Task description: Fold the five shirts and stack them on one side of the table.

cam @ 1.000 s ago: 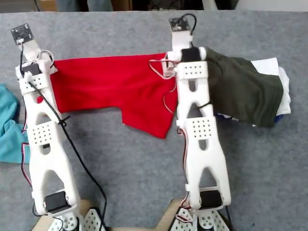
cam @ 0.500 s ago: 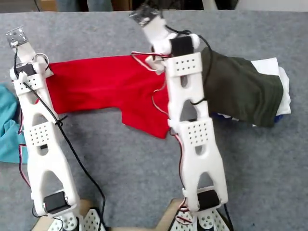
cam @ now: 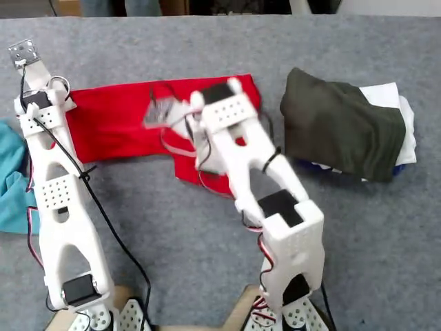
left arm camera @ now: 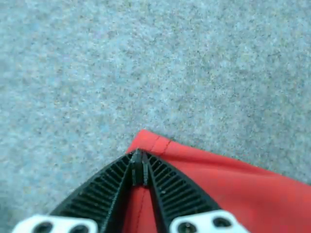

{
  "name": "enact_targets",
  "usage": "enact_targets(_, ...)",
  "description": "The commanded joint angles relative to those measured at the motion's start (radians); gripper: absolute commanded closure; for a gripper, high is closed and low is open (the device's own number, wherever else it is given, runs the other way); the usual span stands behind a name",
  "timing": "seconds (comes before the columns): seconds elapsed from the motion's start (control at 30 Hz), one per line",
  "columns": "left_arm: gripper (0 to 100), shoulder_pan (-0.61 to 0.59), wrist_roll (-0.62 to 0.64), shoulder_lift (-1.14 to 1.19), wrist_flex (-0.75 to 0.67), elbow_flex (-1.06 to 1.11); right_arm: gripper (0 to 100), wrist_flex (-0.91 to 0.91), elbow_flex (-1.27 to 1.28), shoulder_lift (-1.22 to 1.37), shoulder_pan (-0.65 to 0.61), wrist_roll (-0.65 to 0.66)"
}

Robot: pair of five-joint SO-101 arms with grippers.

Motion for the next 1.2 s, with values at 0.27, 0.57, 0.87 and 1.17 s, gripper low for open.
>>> enact_targets(0.27,97,-0.022,0.008,-0.081,0.002,-0.054,68.1,-0.364,0.272,0.125,-0.032,0.011)
enact_targets(0.57,97,-0.024,0.008,-0.081,0.002,-0.054,95.9,-0.334,0.07,0.194,0.063,0.009)
enact_targets(0.87,97,-0.024,0.008,-0.081,0.002,-0.054,98.5,-0.041,-0.372,0.205,0.072,-0.014)
enact_targets(1.17,97,-0.024,0.008,-0.081,0.002,-0.054,98.5,0.063,-0.862,0.392,0.077,0.044)
